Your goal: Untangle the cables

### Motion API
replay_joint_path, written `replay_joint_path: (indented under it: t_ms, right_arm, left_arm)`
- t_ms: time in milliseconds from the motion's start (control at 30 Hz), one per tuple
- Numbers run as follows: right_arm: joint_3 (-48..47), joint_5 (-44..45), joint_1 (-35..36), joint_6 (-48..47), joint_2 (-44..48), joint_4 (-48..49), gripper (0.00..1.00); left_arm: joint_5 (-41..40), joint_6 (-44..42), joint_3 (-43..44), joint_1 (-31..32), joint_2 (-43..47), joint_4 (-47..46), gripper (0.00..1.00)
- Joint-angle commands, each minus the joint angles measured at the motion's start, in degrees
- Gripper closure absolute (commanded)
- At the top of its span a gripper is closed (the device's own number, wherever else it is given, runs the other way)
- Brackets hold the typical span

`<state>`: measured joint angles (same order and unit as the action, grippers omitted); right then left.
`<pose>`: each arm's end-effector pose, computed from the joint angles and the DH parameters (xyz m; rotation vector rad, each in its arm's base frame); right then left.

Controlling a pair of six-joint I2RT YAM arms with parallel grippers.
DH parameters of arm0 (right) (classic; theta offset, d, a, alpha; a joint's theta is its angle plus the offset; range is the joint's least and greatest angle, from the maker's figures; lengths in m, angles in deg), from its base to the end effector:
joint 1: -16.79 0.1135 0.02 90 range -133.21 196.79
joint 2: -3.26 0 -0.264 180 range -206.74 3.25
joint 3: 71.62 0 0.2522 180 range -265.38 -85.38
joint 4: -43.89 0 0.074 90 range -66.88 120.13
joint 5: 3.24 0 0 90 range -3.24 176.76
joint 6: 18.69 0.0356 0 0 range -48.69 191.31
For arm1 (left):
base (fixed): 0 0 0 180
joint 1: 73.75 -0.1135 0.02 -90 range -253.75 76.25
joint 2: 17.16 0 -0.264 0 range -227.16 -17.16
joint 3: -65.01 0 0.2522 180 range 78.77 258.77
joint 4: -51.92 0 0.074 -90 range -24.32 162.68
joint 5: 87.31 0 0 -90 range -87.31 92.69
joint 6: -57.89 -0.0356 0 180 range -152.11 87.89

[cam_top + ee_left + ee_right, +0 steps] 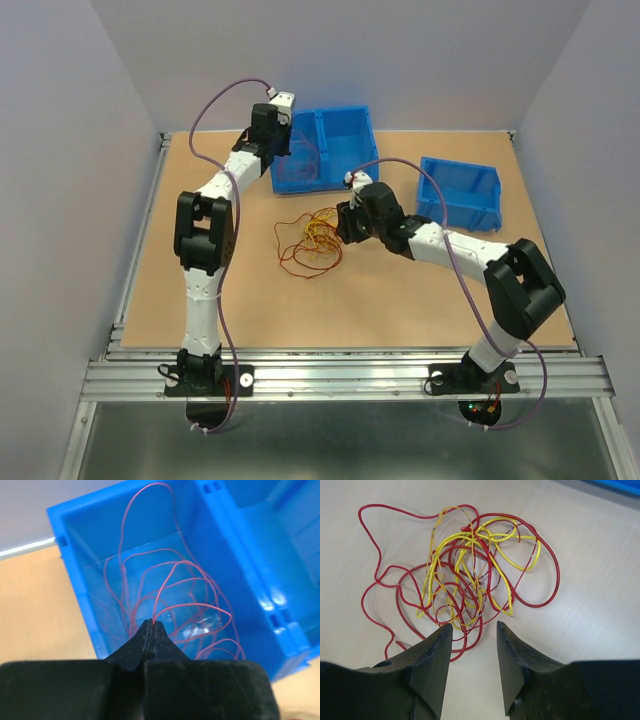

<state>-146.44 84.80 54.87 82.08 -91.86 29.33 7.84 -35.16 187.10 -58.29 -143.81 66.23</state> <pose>0.2905 0.2292 0.2263 -0.5450 2.1589 0.5154 0.5124 -0.1450 0.2699 0.3667 1.8699 -0.2323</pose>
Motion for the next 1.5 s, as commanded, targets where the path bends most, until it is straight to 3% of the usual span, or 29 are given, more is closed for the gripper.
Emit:
replay_joint_path:
  t_ms: [0,33,167,200,267,333,400,567,667,800,967,1000,1067,1100,1200,1400,1433,1467]
  right_arm:
    - [1.1,1.0,0.5,0.3,4.1,3.6,0.54]
    - [1.3,0.9,0.5,0.4,4.3,3.7,0.54]
    - [1.6,0.0,0.4,0.2,4.6,4.3,0.53]
    - [1.6,-0.4,0.5,0.1,4.1,4.5,0.49]
    - [0.7,-1.3,0.4,-0.1,3.2,4.5,0.46]
    - [-0.1,-3.3,0.4,-0.3,1.5,4.5,0.4]
    - [-1.5,-4.9,0.4,-0.6,0.3,4.5,0.37]
    - [-3.9,-8.8,0.4,-1.1,-3.9,4.5,0.35]
    - [-4.9,-11.2,0.4,-2.0,-5.6,4.4,0.36]
    - [-6.0,-12.6,0.4,-2.8,-6.8,4.5,0.41]
    - [-6.8,-13.1,0.5,-3.8,-7.1,4.9,0.53]
    - [-6.8,-13.1,0.4,-3.8,-6.9,5.0,0.57]
    - [-6.4,-12.9,0.4,-3.7,-6.5,5.3,0.65]
    - [-6.2,-12.9,0.4,-3.6,-6.2,5.5,0.79]
    - [-4.7,-12.2,0.4,-3.5,-4.2,5.8,0.97]
    - [-0.2,-10.7,0.4,-2.7,2.5,6.8,1.0]
    - [0.8,-10.0,0.4,-2.6,3.1,6.9,0.96]
    - [1.2,-9.6,0.4,-2.5,3.6,7.0,0.86]
  left_arm:
    - [-11.9,-6.5,4.2,1.6,-0.8,-1.7,1.0]
    - [-13.7,-7.1,5.1,2.2,-1.3,-0.8,1.0]
    - [-12.6,-7.5,2.7,2.3,1.3,-2.1,0.56]
    - [-12.4,-8.0,0.3,2.3,2.3,-4.4,0.49]
    - [-11.9,-8.5,-1.6,2.4,5.3,-6.3,0.41]
    - [-10.3,-8.7,-4.4,2.4,7.5,-7.9,0.4]
    - [-8.1,-8.4,-9.0,2.6,11.6,-10.7,0.3]
    - [-6.2,-7.9,-18.8,2.9,21.1,-15.9,0.16]
    - [-9.2,-7.1,-26.7,2.9,28.7,-20.7,0.01]
    - [-8.4,-6.5,-37.9,2.8,39.6,-26.4,0.01]
    - [7.6,-10.0,-48.3,2.9,48.1,-26.0,0.01]
    - [7.6,-10.0,-49.6,3.1,48.8,-25.6,0.01]
    - [9.7,-11.6,-51.9,3.5,50.4,-24.9,0.02]
    - [9.6,-12.2,-54.1,3.7,50.8,-24.1,0.03]
    - [8.0,-15.1,-58.0,4.5,51.2,-22.9,0.04]
    - [2.9,-18.3,-59.6,5.2,49.0,-18.1,0.04]
    - [1.5,-18.3,-59.2,5.2,48.4,-17.4,0.04]
    - [1.0,-18.4,-59.0,5.2,47.6,-16.8,0.02]
